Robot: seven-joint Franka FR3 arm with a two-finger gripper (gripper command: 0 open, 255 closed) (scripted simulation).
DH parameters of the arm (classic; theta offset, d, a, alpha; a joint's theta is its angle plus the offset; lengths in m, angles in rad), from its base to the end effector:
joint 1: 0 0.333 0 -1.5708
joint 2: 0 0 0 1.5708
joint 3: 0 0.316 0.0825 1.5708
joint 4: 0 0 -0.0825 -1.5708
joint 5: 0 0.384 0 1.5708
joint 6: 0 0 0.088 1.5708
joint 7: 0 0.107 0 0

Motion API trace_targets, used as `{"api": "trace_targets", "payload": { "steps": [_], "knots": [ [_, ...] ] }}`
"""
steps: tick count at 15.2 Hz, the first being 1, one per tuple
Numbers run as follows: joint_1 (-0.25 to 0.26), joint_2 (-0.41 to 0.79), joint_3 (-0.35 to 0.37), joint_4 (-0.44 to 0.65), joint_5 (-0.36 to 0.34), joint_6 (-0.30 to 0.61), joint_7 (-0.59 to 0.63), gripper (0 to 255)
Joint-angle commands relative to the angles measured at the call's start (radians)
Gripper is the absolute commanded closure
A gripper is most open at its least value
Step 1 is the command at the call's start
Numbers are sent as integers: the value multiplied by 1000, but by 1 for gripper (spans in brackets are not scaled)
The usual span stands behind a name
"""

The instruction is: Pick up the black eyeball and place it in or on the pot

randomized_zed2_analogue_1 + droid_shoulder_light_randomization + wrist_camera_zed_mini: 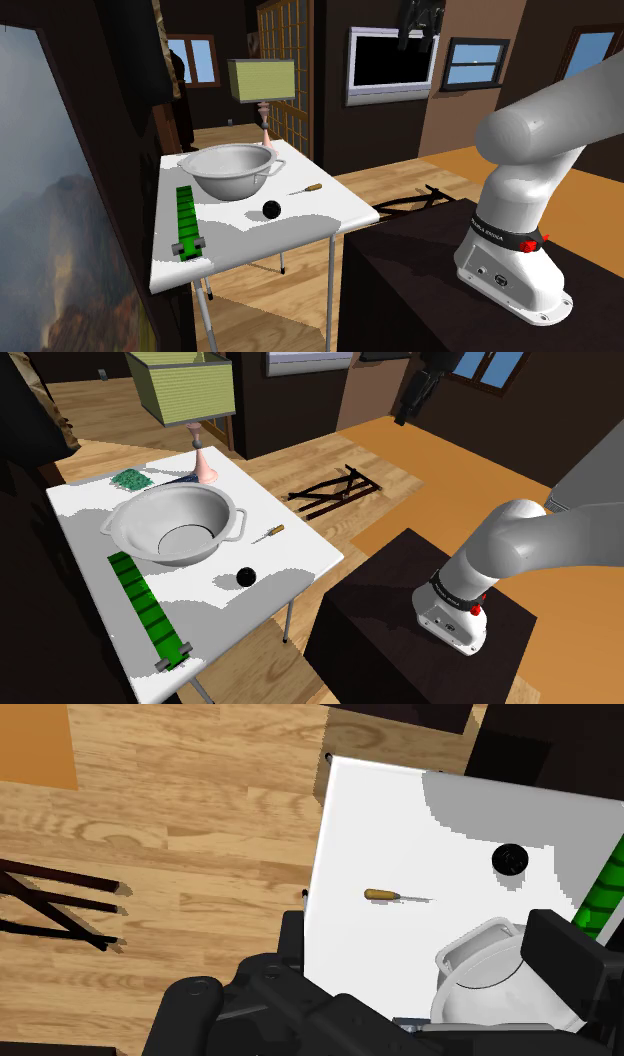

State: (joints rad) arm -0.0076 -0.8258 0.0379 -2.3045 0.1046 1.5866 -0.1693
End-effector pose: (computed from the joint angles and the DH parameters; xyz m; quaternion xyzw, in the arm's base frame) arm 0.2971 0.0246 0.6285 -0.9932 -0.0961 -0.0564 0.0342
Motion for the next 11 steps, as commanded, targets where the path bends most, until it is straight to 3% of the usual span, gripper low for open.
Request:
{"api": "trace_targets", "payload": {
  "steps": [1,11],
  "knots": [
    [0,0,0,0,0,0,0,0],
    [44,34,193,-218,112,285,178,0]
  ]
}}
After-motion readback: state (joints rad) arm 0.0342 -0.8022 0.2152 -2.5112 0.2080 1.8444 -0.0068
